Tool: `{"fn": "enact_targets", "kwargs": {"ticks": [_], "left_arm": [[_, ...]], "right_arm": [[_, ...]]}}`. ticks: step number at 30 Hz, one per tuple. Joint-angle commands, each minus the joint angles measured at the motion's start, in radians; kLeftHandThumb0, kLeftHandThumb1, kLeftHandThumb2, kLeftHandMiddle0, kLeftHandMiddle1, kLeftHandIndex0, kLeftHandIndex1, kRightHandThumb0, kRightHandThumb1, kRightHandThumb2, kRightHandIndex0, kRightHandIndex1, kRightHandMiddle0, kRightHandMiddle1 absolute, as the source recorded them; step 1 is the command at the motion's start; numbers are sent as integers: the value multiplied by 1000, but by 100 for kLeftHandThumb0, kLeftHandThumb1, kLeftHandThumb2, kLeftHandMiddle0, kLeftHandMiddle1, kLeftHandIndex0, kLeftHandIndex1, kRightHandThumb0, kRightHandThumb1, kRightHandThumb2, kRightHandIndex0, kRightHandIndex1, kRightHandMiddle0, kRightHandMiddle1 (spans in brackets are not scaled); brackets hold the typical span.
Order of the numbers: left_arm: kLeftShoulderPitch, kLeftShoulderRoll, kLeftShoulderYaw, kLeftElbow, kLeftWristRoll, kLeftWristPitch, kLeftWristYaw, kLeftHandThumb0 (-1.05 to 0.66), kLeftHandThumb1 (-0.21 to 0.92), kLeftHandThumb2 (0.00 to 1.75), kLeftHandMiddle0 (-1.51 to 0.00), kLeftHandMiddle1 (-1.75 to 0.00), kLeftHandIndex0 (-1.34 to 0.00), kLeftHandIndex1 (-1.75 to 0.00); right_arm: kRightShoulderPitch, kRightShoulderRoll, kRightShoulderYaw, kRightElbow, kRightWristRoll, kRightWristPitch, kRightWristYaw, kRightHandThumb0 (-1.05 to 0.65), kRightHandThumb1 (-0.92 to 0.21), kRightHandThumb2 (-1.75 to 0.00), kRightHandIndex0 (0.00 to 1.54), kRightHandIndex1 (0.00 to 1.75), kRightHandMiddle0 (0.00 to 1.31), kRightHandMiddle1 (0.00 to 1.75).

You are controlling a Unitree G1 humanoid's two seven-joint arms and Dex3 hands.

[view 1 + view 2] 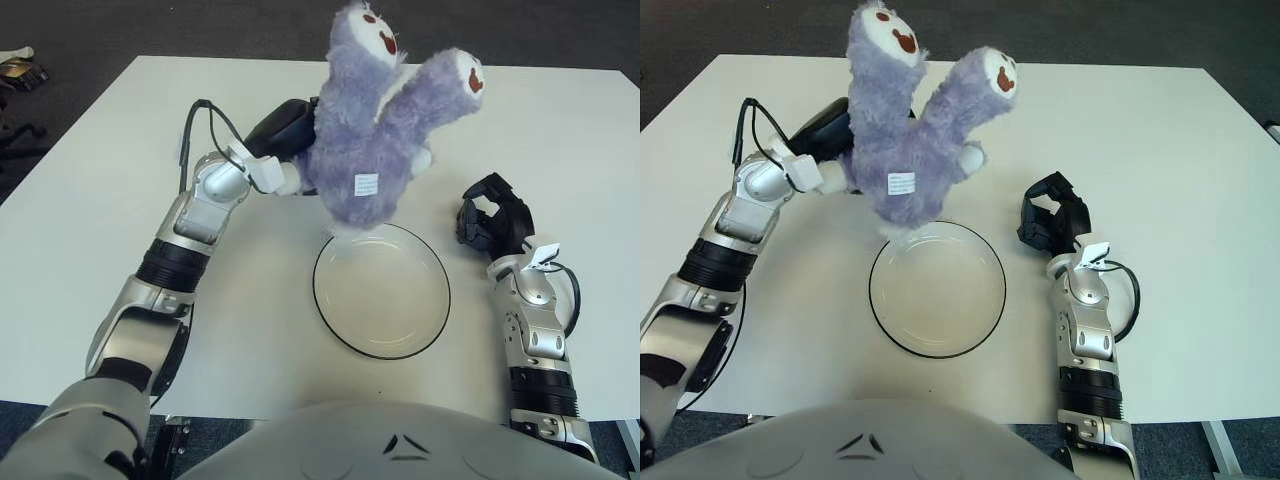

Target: Put the doll into the plate.

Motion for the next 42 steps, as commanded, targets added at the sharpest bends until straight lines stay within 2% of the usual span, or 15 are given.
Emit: {"fn": "enact_targets", "kwargs": {"ticks": [1, 18, 33, 42], "left_arm": [[19, -1, 10, -24, -22, -14, -23, 0, -3, 169, -90, -167, -65, -175], [85, -27, -17, -118, -44, -21, -92, 0, 0, 165, -88, -165, -62, -175], [87, -90, -28, -56, -69, -117, -98, 0, 0, 164, -88, -165, -62, -175], [90, -93, -38, -70, -107, -85, -142, 0, 0, 164, -88, -164, -62, -175]], "right_arm": [[31, 7, 7, 39, -14, 64, -12, -43, -50, -109, 118, 175, 47, 175], [35, 5, 13, 12, -19, 100, -14, -43, -50, -110, 119, 175, 48, 175], [29, 6, 11, 17, -15, 108, -8, -44, -47, -113, 123, 175, 49, 175], [23, 9, 12, 11, -20, 125, -18, -44, -46, -114, 122, 175, 50, 175]]}}
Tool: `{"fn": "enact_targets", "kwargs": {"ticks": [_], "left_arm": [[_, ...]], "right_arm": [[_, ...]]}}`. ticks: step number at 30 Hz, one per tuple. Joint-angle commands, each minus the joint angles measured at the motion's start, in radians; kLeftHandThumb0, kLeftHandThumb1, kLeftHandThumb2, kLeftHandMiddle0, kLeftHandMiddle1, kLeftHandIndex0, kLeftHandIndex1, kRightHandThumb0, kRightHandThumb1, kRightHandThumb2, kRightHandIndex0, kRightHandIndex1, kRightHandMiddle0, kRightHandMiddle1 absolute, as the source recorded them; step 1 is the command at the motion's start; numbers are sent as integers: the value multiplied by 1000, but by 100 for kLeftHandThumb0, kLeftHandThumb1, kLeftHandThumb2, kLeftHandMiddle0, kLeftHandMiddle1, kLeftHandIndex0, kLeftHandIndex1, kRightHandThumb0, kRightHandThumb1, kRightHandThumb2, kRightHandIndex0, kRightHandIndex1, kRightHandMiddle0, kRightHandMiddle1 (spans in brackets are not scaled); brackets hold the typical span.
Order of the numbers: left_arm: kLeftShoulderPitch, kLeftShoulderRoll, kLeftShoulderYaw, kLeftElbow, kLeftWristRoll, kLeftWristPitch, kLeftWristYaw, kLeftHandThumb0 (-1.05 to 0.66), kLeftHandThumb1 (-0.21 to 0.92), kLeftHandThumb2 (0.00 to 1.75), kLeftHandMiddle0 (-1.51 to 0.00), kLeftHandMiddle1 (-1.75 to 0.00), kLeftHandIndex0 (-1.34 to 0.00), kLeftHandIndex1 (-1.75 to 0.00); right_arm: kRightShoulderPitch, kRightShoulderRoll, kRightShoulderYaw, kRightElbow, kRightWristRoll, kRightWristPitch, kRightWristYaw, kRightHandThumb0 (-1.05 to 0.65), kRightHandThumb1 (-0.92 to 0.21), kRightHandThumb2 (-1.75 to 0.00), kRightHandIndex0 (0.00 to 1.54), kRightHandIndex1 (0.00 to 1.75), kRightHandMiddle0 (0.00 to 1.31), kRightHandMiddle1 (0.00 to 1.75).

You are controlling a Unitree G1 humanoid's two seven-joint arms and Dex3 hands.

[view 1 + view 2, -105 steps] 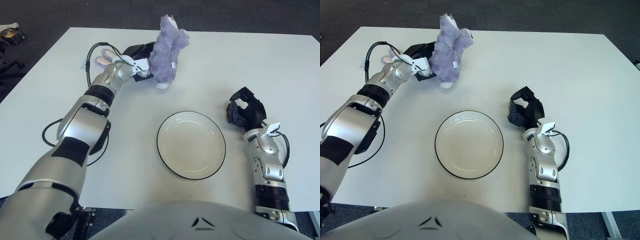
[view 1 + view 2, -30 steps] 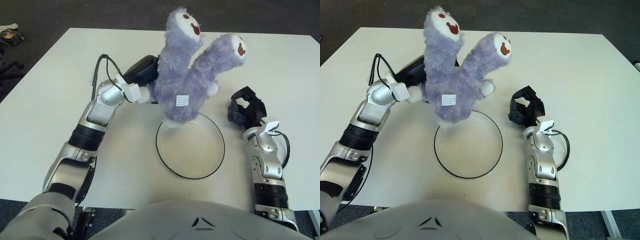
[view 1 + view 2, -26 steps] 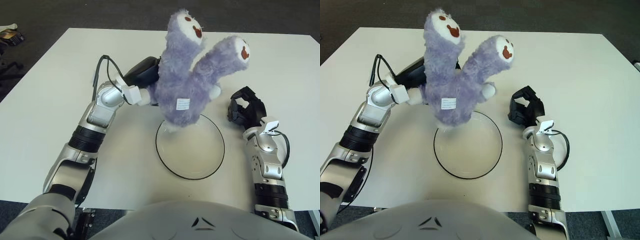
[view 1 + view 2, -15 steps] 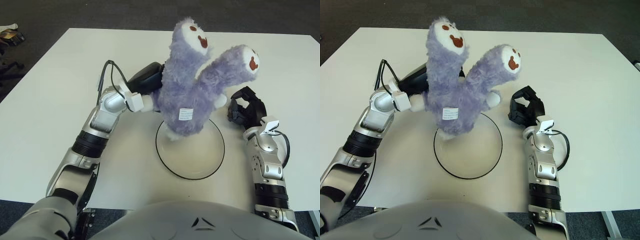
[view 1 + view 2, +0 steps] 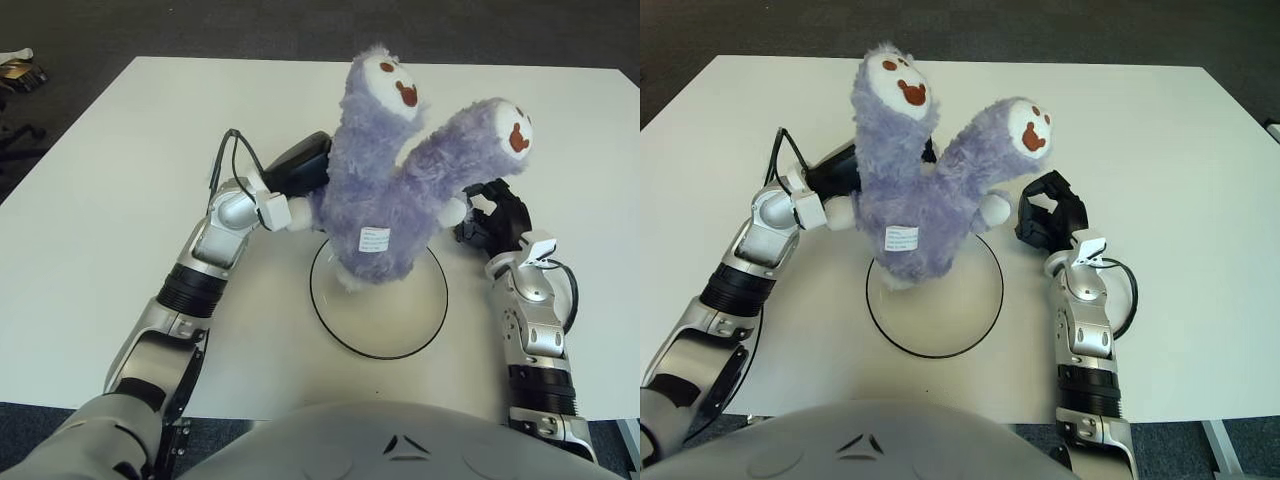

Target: Put the doll into the plate.

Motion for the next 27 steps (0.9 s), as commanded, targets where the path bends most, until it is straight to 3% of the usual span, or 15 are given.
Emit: {"fn": "enact_targets", "kwargs": {"ticks": [1, 15, 27], "left_arm": [[-4, -4, -8, -10, -22, 8, -19, 0, 0, 164, -88, -164, -62, -175], [23, -11, -16, -28, 6, -16, -21, 0, 1, 163, -89, -161, -62, -175], [12, 14, -34, -13, 72, -104, -31, 0, -2, 165, -91, -160, -63, -175]], "right_arm": [[33, 5, 4, 39, -4, 68, -4, -44, -46, -114, 122, 175, 50, 175], [24, 4, 9, 43, -14, 83, -11, -43, -49, -110, 124, 175, 48, 175], [19, -1, 13, 46, -19, 84, -12, -43, -48, -112, 120, 175, 49, 175]]}}
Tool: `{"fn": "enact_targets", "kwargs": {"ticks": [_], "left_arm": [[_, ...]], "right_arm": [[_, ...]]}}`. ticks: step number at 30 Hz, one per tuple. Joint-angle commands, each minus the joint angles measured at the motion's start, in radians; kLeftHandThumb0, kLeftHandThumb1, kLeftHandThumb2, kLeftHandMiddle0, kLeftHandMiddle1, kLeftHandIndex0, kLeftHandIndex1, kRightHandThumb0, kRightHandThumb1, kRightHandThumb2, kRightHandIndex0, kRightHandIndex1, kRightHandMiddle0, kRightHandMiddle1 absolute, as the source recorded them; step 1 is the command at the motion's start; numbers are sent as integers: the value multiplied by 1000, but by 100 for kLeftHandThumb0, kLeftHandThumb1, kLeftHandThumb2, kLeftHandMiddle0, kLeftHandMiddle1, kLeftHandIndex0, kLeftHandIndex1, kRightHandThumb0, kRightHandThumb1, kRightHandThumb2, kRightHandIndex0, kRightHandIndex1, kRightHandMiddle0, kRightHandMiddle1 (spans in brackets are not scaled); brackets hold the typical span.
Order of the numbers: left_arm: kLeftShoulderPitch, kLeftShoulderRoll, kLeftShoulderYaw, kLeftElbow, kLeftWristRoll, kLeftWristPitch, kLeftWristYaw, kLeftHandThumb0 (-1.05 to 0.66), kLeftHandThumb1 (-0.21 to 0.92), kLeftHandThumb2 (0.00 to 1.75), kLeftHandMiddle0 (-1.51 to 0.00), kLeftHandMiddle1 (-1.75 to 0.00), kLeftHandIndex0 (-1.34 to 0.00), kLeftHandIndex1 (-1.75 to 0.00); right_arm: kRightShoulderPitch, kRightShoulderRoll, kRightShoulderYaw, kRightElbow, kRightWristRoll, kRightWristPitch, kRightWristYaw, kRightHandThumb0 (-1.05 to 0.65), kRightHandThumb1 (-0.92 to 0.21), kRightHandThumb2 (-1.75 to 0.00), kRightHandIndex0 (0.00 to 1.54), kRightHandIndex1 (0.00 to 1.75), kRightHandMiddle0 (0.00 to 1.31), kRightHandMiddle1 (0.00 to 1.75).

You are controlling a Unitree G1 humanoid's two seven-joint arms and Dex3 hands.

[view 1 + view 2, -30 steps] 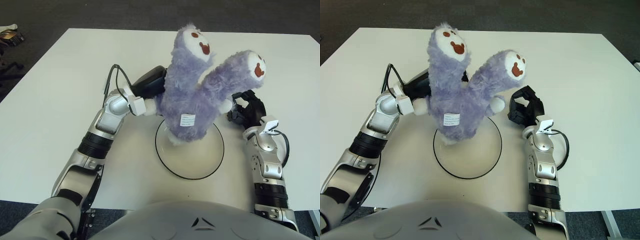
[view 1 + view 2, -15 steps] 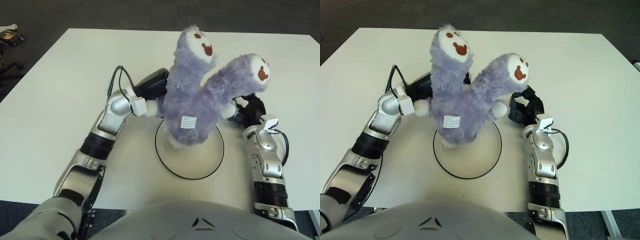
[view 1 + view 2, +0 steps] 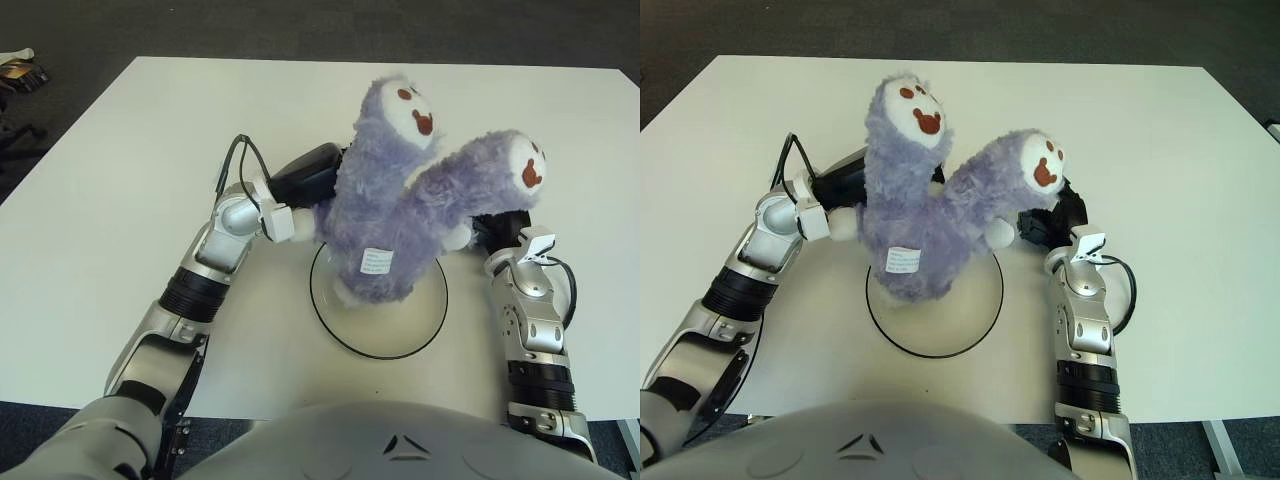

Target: Put the doll into the plate.

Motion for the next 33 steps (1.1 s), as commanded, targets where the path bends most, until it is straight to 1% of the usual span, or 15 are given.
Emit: {"fn": "enact_targets", "kwargs": {"ticks": [1, 10, 18, 27, 33], "left_arm": [[-3, 9, -4, 1, 43, -39, 12, 0, -2, 165, -91, -160, -63, -175], [6, 5, -5, -1, 70, -58, 20, 0, -1, 164, -91, -160, -62, -175], [6, 10, -11, 2, 86, -79, 17, 0, 3, 159, -88, -158, -61, -175], [-9, 31, -21, 11, 110, -114, 9, 0, 9, 156, -78, -168, -59, -175], [-19, 45, -26, 20, 135, -138, 11, 0, 8, 158, -73, -174, -63, -172]], "right_arm": [[34, -3, 6, 49, -14, 49, 2, -43, -48, -112, 119, 175, 49, 175], [30, -5, 7, 60, -16, 39, 4, -44, -47, -113, 119, 175, 49, 175], [26, -5, 4, 76, -16, 23, 3, -44, -46, -115, 121, 175, 51, 175], [22, -7, 5, 82, -19, 21, 1, -45, -43, -118, 123, 175, 52, 175], [21, -13, 8, 89, -24, 17, 3, -45, -43, -118, 124, 175, 53, 175]]}}
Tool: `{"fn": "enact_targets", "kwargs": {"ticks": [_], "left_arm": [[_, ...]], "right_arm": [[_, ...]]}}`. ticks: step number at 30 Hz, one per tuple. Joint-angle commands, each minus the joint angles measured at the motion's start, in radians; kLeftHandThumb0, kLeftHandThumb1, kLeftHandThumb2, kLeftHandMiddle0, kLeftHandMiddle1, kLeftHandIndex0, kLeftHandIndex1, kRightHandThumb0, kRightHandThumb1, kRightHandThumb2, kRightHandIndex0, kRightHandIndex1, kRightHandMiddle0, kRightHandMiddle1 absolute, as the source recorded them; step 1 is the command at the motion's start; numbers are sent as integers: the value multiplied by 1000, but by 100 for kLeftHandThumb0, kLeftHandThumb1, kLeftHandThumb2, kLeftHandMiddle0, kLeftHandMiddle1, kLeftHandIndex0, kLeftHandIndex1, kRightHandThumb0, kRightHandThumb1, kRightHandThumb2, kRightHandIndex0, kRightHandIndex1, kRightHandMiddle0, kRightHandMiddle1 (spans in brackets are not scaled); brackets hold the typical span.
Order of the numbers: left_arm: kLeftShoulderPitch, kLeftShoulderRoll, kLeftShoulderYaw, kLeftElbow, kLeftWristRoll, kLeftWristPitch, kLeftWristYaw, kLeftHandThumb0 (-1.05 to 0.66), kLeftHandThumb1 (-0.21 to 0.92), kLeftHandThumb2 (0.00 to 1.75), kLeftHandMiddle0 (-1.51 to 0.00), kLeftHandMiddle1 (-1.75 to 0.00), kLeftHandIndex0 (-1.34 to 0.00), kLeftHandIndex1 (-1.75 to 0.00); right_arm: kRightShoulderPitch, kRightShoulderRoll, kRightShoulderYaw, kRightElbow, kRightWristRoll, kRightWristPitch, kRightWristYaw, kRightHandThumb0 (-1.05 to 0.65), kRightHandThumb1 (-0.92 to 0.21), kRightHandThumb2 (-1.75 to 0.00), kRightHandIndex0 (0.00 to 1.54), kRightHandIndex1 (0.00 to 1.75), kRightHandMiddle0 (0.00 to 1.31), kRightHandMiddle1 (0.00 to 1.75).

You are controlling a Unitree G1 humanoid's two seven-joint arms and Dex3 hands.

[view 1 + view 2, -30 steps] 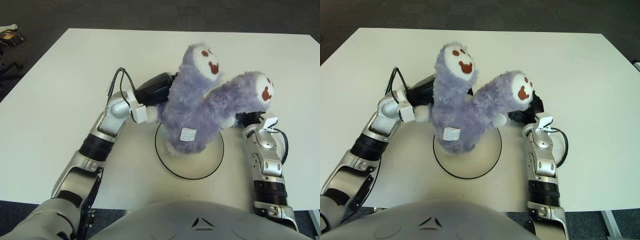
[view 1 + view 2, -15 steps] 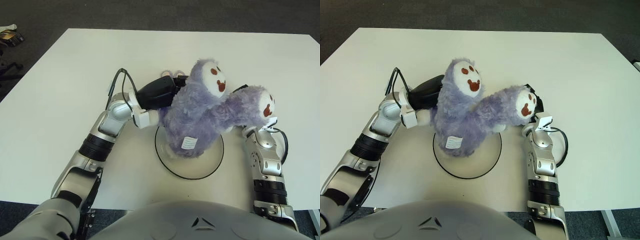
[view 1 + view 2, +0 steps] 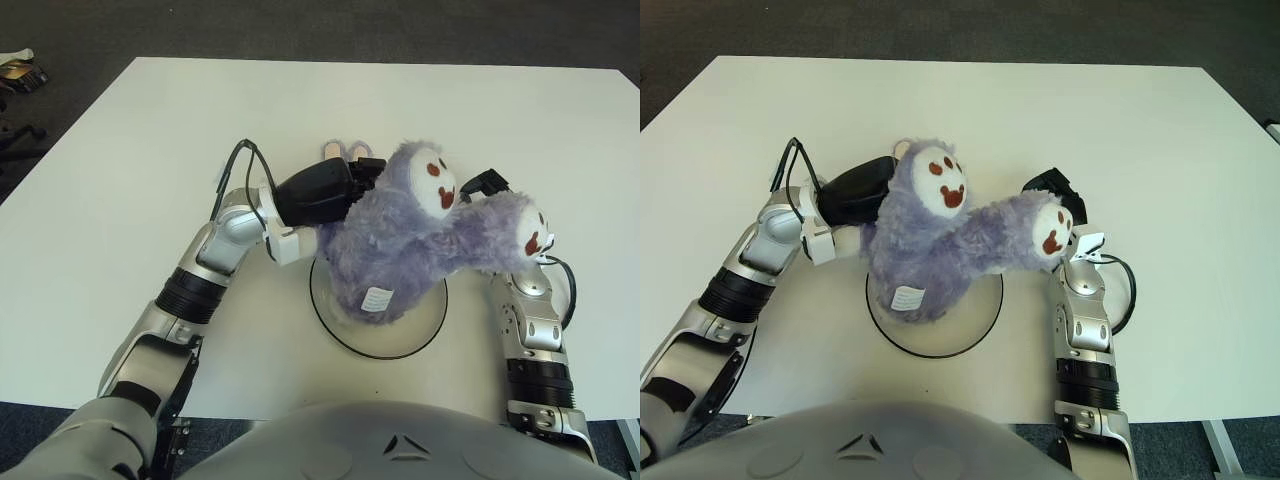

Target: Put the doll into the plate.

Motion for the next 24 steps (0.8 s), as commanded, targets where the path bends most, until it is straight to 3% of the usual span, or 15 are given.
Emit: {"fn": "enact_targets", "kwargs": {"ticks": [1, 4, 6, 12, 16, 19, 24], "left_arm": [[-21, 13, -2, 7, 14, -16, 6, 0, 8, 158, -72, -174, -63, -171], [-19, 19, -5, 5, 11, -13, 2, 0, 13, 147, -66, -174, -69, -158], [-16, 29, -9, -2, 0, 1, -12, 0, 24, 133, -52, -175, -70, -153], [-6, 57, -29, -35, -60, 63, -71, -1, 39, 121, -31, -175, -64, -162], [8, 66, -35, -72, -98, 116, -98, -1, 42, 116, -28, -175, -64, -159], [14, 71, -37, -95, -111, 140, -107, -1, 41, 120, -38, -175, -49, -171], [24, 78, -38, -130, -136, 186, -124, -1, 41, 121, -41, -175, -44, -174]], "right_arm": [[32, -8, 7, 58, -21, 49, 1, -45, -43, -119, 124, 175, 53, 175], [30, -9, 8, 65, -22, 46, 2, -45, -42, -119, 124, 175, 53, 175], [29, -10, 8, 69, -22, 46, 2, -45, -42, -119, 124, 175, 53, 175], [27, -11, 7, 73, -12, 49, 11, -45, -42, -120, 124, 175, 54, 175], [23, -12, 0, 91, 0, 34, 24, -45, -41, -120, 125, 175, 54, 175], [23, -11, -3, 97, 4, 27, 31, -45, -41, -121, 125, 175, 54, 175], [19, -13, -8, 111, 8, 16, 40, -45, -41, -121, 125, 175, 54, 175]]}}
